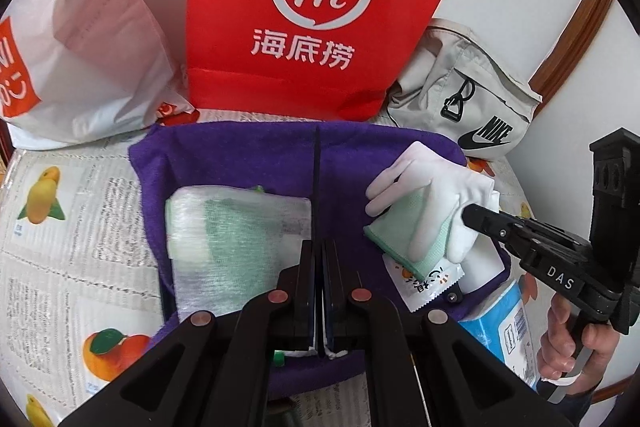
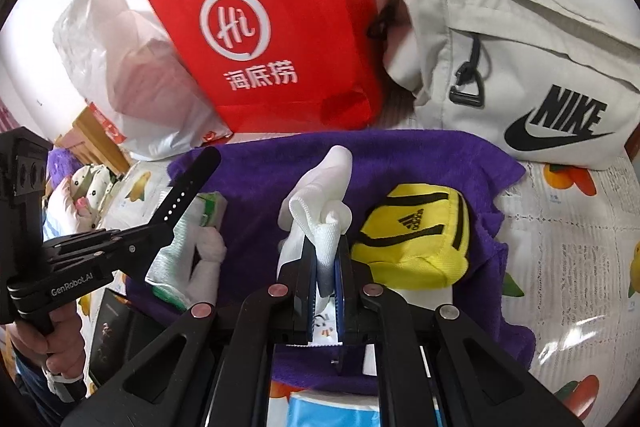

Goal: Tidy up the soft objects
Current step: 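Open the right tool to release the glove on the towel while the left tool releases the strap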

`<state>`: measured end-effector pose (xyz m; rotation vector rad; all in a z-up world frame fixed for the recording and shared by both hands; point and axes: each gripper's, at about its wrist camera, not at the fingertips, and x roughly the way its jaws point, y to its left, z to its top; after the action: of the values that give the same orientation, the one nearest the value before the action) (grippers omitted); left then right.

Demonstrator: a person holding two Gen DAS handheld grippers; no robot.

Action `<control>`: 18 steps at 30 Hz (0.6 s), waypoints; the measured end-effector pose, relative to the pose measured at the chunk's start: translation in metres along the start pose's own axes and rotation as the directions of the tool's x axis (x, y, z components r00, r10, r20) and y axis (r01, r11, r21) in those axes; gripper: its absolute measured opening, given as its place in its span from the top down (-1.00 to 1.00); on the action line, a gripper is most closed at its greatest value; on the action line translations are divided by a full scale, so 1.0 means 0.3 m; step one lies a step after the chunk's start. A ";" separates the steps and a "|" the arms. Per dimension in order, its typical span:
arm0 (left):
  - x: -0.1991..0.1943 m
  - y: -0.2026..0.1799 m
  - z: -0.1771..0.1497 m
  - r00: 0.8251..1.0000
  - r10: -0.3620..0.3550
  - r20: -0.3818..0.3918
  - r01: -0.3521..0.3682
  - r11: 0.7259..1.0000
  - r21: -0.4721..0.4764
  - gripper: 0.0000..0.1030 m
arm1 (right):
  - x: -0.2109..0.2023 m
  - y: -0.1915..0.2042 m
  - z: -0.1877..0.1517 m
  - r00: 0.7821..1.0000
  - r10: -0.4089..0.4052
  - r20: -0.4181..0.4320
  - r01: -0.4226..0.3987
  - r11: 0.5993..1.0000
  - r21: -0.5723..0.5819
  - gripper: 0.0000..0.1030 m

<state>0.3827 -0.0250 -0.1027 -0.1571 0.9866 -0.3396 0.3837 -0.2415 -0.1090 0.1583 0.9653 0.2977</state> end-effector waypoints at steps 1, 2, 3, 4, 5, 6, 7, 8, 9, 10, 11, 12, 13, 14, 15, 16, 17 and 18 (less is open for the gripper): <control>0.014 -0.002 0.003 1.000 -0.003 -0.005 0.003 1.000 -0.006 0.92 | 0.005 -0.006 -0.001 1.000 -0.009 -0.009 0.009 1.000 0.002 0.85; 0.023 -0.003 0.007 1.000 -0.004 -0.011 0.004 1.000 -0.007 0.92 | 0.009 -0.008 0.000 1.000 -0.012 -0.015 0.012 1.000 0.002 0.85; 0.031 -0.006 0.008 1.000 -0.004 -0.017 0.004 1.000 -0.007 0.92 | 0.009 -0.013 0.000 1.000 -0.011 -0.018 0.011 1.000 0.006 0.85; 0.040 -0.009 0.009 1.000 -0.004 -0.022 0.004 1.000 -0.007 0.92 | 0.006 -0.017 -0.001 1.000 -0.009 -0.018 0.009 1.000 0.011 0.84; 0.043 -0.011 0.009 1.000 -0.005 -0.024 0.005 1.000 -0.004 0.92 | 0.003 -0.021 -0.001 1.000 -0.006 -0.017 0.006 1.000 0.017 0.82; 0.048 -0.013 0.008 1.000 -0.006 -0.027 0.006 1.000 0.000 0.92 | 0.000 -0.022 0.000 1.000 -0.004 -0.016 0.004 1.000 0.017 0.81; 0.051 -0.012 0.006 1.000 -0.008 -0.028 0.008 1.000 0.000 0.92 | -0.001 -0.021 0.001 1.000 -0.005 -0.017 0.006 1.000 0.011 0.81; 0.056 -0.009 0.004 0.999 -0.010 -0.032 0.010 1.000 -0.003 0.92 | -0.002 -0.018 0.001 1.000 -0.008 -0.014 0.008 1.000 0.004 0.81; 0.063 -0.006 0.002 0.999 -0.009 -0.038 0.008 1.000 -0.008 0.92 | -0.004 -0.017 0.001 1.000 -0.011 -0.012 0.011 1.000 -0.001 0.80; 0.073 -0.003 0.001 0.999 0.000 -0.045 0.000 1.000 -0.015 0.92 | -0.007 -0.016 0.002 1.000 -0.009 -0.012 0.009 1.000 -0.001 0.75; 0.076 0.001 0.000 0.999 0.003 -0.050 -0.004 1.000 -0.016 0.92 | -0.009 -0.017 0.002 1.000 -0.006 -0.011 0.006 1.000 0.001 0.71; 0.080 0.003 -0.002 0.999 0.007 -0.054 -0.008 1.000 -0.016 0.92 | -0.013 -0.017 0.003 1.000 -0.001 -0.009 0.001 1.000 0.002 0.60; 0.084 0.005 -0.003 0.998 0.009 -0.056 -0.010 1.000 -0.018 0.92 | -0.020 -0.016 0.004 1.000 0.004 -0.006 -0.004 1.000 0.004 0.43; 0.085 0.008 -0.003 0.998 0.010 -0.057 -0.011 1.000 -0.020 0.92 | -0.028 -0.016 0.004 1.000 0.010 -0.003 -0.010 1.000 0.008 0.32; 0.087 0.009 -0.003 0.998 0.012 -0.059 -0.014 1.000 -0.022 0.92 | -0.035 -0.016 0.004 1.000 0.019 0.002 -0.019 1.000 0.011 0.16; 0.089 0.010 -0.003 0.998 0.018 -0.059 -0.019 0.999 -0.026 0.92 | -0.045 -0.016 0.001 1.000 0.027 0.012 -0.027 1.000 0.014 0.10; 0.092 0.012 -0.002 0.998 0.020 -0.060 -0.021 0.999 -0.030 0.92 | -0.053 -0.014 0.000 1.000 0.018 0.020 -0.019 1.000 0.015 0.07; 0.096 0.012 -0.001 0.998 0.020 -0.063 -0.022 0.999 -0.029 0.92 | -0.060 -0.011 -0.001 1.000 0.004 0.024 -0.004 1.000 0.013 0.03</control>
<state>0.3978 -0.0319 -0.1266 -0.1634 1.0549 -0.3127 0.3744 -0.2503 -0.0960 0.1756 0.9437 0.2923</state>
